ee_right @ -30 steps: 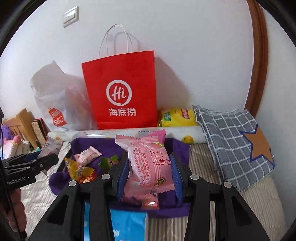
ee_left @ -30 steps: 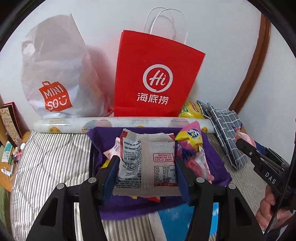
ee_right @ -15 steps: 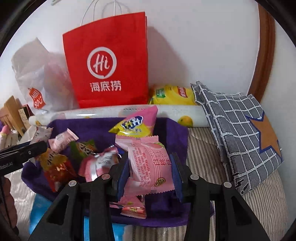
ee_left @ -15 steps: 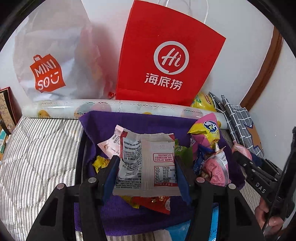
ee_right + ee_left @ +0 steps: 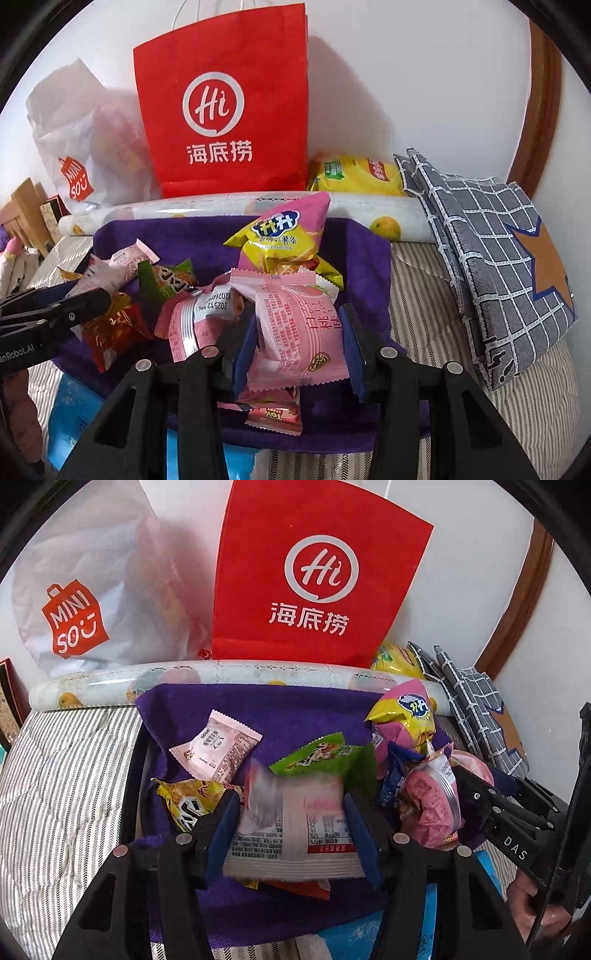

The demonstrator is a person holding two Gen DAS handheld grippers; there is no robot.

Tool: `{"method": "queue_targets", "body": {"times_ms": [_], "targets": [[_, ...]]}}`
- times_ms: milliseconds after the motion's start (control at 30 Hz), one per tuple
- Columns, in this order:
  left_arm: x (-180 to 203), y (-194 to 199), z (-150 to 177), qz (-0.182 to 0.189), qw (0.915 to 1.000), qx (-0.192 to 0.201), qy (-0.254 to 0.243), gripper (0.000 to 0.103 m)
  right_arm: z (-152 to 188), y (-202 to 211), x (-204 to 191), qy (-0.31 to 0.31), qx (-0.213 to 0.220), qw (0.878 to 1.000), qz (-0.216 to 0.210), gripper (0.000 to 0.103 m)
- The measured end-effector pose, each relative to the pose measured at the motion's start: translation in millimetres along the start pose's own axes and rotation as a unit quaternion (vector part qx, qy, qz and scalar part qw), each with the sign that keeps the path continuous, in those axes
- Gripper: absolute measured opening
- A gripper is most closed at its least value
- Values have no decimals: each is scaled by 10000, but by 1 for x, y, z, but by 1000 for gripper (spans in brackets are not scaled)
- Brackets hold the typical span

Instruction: Organize snacks

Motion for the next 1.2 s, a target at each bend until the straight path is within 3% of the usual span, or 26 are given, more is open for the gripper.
{"method": "queue_targets", "body": {"times_ms": [133, 233, 500, 833, 1033, 1200], "targets": [[2, 0, 0, 3, 10000, -13, -19, 56, -2, 4, 0, 6, 52, 10000, -33, 45], [1, 1, 0, 4, 10000, -59, 39, 65, -4, 8, -1, 4, 129, 9999, -53, 56], [-2, 12, -1, -25, 10000, 25, 74, 76, -5, 17, -8, 152, 315, 9994, -29, 62], [-7, 42, -5, -227, 9995, 229, 1, 77, -3, 32, -12, -28, 259, 9996, -67, 65], [-11, 76, 8, -181, 9995, 263, 52, 78, 5, 80, -31, -36, 326, 9995, 14, 67], [-12, 129, 20, -231, 9981, 547, -188, 92, 17, 135, -53, 71, 447, 9988, 211, 70]]}}
Point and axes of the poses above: each gripper's, at about its wrist camera, not at the fingertips, and y roughly against the way its jaws point, x to its right, z to its underside, the point moved 6 cm from there along -y, roughly the way its jaws point, and after that the axes turned 14 degrees about -z, right-handed, at the moved point
